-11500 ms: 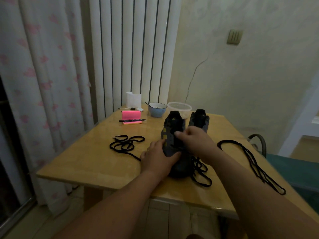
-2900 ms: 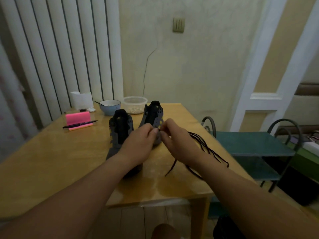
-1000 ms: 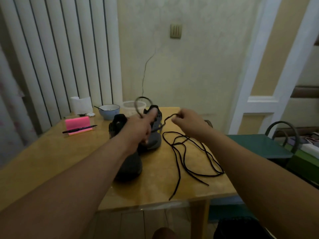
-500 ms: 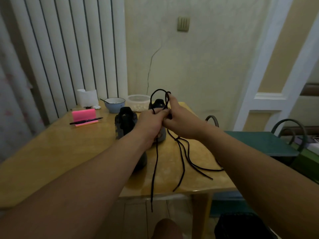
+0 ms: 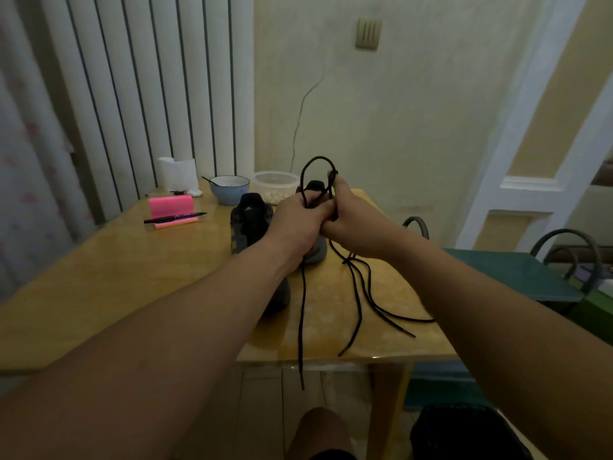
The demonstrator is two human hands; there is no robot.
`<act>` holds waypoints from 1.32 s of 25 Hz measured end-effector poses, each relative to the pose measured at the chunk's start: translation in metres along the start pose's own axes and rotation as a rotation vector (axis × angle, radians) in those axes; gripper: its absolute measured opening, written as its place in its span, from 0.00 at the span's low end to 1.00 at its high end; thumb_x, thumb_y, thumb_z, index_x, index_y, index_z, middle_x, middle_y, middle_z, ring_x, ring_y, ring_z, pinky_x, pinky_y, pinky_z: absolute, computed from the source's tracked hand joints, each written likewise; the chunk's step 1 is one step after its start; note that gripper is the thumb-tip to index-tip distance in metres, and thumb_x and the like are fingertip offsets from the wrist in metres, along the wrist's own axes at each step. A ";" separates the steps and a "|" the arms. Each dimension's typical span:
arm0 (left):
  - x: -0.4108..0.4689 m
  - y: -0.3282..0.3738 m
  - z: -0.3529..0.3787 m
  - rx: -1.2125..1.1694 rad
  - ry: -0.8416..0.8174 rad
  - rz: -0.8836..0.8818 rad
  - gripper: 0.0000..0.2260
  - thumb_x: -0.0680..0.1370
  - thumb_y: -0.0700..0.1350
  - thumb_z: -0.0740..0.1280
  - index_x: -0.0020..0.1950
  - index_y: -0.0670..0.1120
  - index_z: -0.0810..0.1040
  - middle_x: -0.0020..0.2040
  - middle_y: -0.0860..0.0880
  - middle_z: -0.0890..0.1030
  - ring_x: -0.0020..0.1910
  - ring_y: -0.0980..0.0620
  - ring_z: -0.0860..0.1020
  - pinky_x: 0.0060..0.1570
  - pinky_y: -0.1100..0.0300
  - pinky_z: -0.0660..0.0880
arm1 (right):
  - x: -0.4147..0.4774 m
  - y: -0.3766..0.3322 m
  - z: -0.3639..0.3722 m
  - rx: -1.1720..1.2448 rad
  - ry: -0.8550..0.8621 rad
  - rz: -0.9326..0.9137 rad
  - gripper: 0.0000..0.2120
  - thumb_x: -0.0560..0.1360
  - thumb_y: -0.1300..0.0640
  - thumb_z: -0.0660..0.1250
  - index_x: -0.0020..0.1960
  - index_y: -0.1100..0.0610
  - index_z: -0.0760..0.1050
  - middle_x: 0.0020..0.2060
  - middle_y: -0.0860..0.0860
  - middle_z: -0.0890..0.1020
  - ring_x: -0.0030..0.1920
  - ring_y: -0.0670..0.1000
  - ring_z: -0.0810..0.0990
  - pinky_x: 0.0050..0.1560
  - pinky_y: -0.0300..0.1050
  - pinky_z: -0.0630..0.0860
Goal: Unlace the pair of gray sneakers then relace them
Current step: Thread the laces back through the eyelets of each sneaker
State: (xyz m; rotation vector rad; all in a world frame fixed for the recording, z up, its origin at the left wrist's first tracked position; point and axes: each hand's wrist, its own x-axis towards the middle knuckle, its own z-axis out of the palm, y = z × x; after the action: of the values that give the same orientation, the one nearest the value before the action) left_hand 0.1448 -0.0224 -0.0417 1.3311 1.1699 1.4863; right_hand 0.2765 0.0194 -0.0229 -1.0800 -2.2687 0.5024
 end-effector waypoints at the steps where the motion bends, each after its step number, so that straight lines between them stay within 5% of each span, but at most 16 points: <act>1: 0.004 -0.002 0.000 0.011 0.026 0.025 0.05 0.83 0.45 0.69 0.54 0.49 0.85 0.41 0.52 0.87 0.40 0.57 0.84 0.39 0.64 0.77 | 0.000 0.000 0.001 0.001 0.000 -0.003 0.42 0.79 0.56 0.69 0.83 0.59 0.48 0.54 0.50 0.83 0.51 0.46 0.83 0.52 0.44 0.81; 4: 0.013 0.002 -0.004 -0.012 0.192 0.053 0.08 0.85 0.46 0.66 0.57 0.44 0.83 0.38 0.48 0.82 0.34 0.52 0.80 0.32 0.60 0.75 | -0.004 0.007 0.001 0.081 0.011 0.049 0.38 0.80 0.58 0.68 0.82 0.52 0.51 0.41 0.53 0.82 0.36 0.47 0.82 0.38 0.49 0.80; 7: 0.038 0.022 -0.041 -0.190 0.532 0.009 0.07 0.86 0.45 0.62 0.53 0.45 0.78 0.34 0.49 0.78 0.27 0.53 0.72 0.24 0.62 0.68 | -0.015 0.035 0.006 0.059 0.034 0.142 0.21 0.81 0.58 0.68 0.72 0.51 0.70 0.43 0.59 0.84 0.42 0.61 0.84 0.45 0.63 0.83; 10: 0.061 0.035 -0.085 -0.323 0.792 0.004 0.09 0.85 0.46 0.58 0.48 0.47 0.74 0.40 0.49 0.77 0.37 0.49 0.76 0.31 0.57 0.75 | -0.029 0.076 0.017 0.081 0.063 0.284 0.07 0.82 0.56 0.67 0.59 0.55 0.79 0.42 0.57 0.85 0.40 0.58 0.83 0.47 0.60 0.82; 13: 0.064 0.037 -0.107 -0.204 1.011 0.051 0.11 0.88 0.46 0.55 0.60 0.44 0.75 0.53 0.47 0.81 0.51 0.49 0.80 0.48 0.60 0.79 | -0.035 0.102 0.019 0.124 0.120 0.454 0.15 0.86 0.50 0.61 0.50 0.56 0.82 0.42 0.56 0.85 0.40 0.54 0.83 0.43 0.51 0.79; 16: 0.059 0.030 -0.110 -0.126 1.059 0.103 0.14 0.88 0.46 0.54 0.66 0.39 0.73 0.60 0.44 0.80 0.56 0.49 0.80 0.51 0.62 0.75 | -0.023 0.100 0.008 0.059 0.199 0.430 0.24 0.87 0.44 0.53 0.53 0.56 0.84 0.45 0.53 0.84 0.46 0.54 0.81 0.48 0.49 0.75; 20: 0.052 0.010 -0.088 -0.092 0.918 0.063 0.09 0.87 0.46 0.55 0.59 0.45 0.73 0.56 0.45 0.81 0.55 0.46 0.81 0.55 0.52 0.80 | 0.004 0.061 -0.020 0.595 0.358 0.445 0.22 0.87 0.44 0.54 0.56 0.57 0.80 0.42 0.55 0.83 0.33 0.49 0.75 0.33 0.44 0.70; 23: 0.051 -0.003 -0.074 -0.125 0.695 -0.043 0.09 0.85 0.47 0.59 0.59 0.45 0.76 0.46 0.46 0.79 0.41 0.47 0.79 0.34 0.54 0.78 | 0.011 0.050 -0.035 0.831 0.388 0.389 0.19 0.87 0.45 0.56 0.51 0.57 0.77 0.34 0.52 0.80 0.28 0.48 0.72 0.29 0.41 0.66; 26: 0.037 -0.002 -0.062 -0.040 0.356 -0.157 0.05 0.85 0.44 0.64 0.55 0.45 0.78 0.36 0.48 0.74 0.27 0.53 0.69 0.25 0.61 0.68 | 0.007 0.057 -0.036 0.361 0.303 0.349 0.23 0.87 0.45 0.55 0.45 0.58 0.79 0.32 0.51 0.77 0.31 0.49 0.73 0.33 0.43 0.68; 29: 0.025 0.009 -0.054 0.151 0.052 -0.181 0.04 0.84 0.41 0.67 0.52 0.43 0.80 0.36 0.46 0.79 0.26 0.54 0.73 0.29 0.58 0.75 | -0.005 0.090 -0.031 -0.258 -0.057 0.491 0.20 0.86 0.48 0.58 0.47 0.59 0.81 0.42 0.55 0.84 0.44 0.55 0.82 0.47 0.49 0.78; 31: 0.023 0.021 -0.051 0.223 -0.086 -0.169 0.04 0.83 0.37 0.65 0.53 0.41 0.79 0.41 0.44 0.81 0.32 0.52 0.78 0.36 0.57 0.81 | -0.014 0.096 -0.027 -0.493 -0.214 0.595 0.13 0.84 0.53 0.61 0.55 0.61 0.79 0.54 0.60 0.83 0.53 0.59 0.82 0.55 0.54 0.80; 33: 0.024 0.033 -0.047 0.263 -0.156 -0.146 0.07 0.84 0.34 0.61 0.54 0.41 0.78 0.45 0.42 0.82 0.38 0.50 0.80 0.44 0.56 0.85 | -0.013 0.079 -0.025 -0.545 -0.154 0.497 0.18 0.81 0.54 0.66 0.69 0.58 0.73 0.66 0.59 0.76 0.61 0.60 0.79 0.62 0.57 0.79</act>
State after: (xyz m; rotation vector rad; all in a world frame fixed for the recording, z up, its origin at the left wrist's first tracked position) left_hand 0.0961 -0.0131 -0.0047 1.4727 1.3626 1.1324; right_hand 0.3452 0.0589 -0.0520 -1.9612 -2.3234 0.1479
